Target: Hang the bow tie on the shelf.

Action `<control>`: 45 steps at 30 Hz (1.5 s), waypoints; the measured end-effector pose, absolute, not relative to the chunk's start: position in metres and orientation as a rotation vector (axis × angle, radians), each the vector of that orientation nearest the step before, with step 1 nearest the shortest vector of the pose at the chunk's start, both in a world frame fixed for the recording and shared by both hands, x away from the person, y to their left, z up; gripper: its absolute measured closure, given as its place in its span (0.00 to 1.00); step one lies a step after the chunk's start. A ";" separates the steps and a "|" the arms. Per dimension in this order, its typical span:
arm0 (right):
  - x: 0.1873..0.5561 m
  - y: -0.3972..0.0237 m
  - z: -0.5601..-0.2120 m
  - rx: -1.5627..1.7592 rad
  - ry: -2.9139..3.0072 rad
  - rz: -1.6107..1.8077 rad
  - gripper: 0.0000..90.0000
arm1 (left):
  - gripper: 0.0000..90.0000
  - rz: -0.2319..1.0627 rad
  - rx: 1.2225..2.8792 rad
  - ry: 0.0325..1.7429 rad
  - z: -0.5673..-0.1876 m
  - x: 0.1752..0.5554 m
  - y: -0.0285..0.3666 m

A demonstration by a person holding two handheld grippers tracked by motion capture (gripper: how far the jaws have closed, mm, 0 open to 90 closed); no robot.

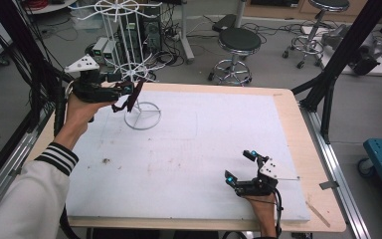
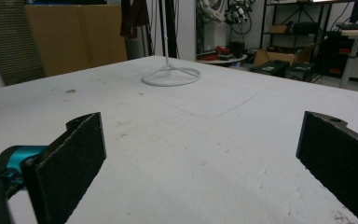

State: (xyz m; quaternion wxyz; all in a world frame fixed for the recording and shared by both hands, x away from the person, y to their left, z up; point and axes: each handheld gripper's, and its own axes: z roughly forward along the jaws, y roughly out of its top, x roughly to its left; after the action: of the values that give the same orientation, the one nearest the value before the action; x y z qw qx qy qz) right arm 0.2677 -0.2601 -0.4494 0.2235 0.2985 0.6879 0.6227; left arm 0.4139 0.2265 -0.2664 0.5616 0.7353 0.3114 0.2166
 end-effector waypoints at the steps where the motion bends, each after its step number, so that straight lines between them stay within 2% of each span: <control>1: 0.268 -0.260 -0.449 0.826 1.898 1.722 0.01 | 0.16 0.528 1.728 0.729 -0.266 0.413 0.226; 3: 0.268 -0.260 -0.449 0.825 1.899 1.718 0.01 | 0.12 0.513 1.736 0.716 -0.266 0.413 0.225; 4: 0.268 -0.260 -0.449 0.823 1.898 1.718 0.01 | 0.03 0.516 1.744 0.714 -0.266 0.412 0.225; 6: 0.267 -0.260 -0.450 0.826 1.897 1.721 0.01 | 0.02 0.509 1.739 0.716 -0.266 0.411 0.225; 21: 0.266 -0.261 -0.450 0.834 1.872 1.729 0.01 | 0.02 0.595 1.638 0.597 -0.283 0.361 0.254; 32: 0.265 -0.261 -0.451 0.833 1.855 1.729 0.01 | 0.02 0.662 1.575 0.528 -0.323 0.311 0.277; 45: 0.263 -0.261 -0.451 0.831 1.839 1.720 0.01 | 0.02 0.652 1.523 0.609 -0.394 0.282 0.290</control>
State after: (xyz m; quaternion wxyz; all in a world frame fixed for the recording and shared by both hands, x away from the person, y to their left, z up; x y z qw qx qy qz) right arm 0.2632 -0.2608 -0.4508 0.2428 0.3040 0.6729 0.6292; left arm 0.2820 0.2898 -0.3939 0.6351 0.6665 0.2664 0.2855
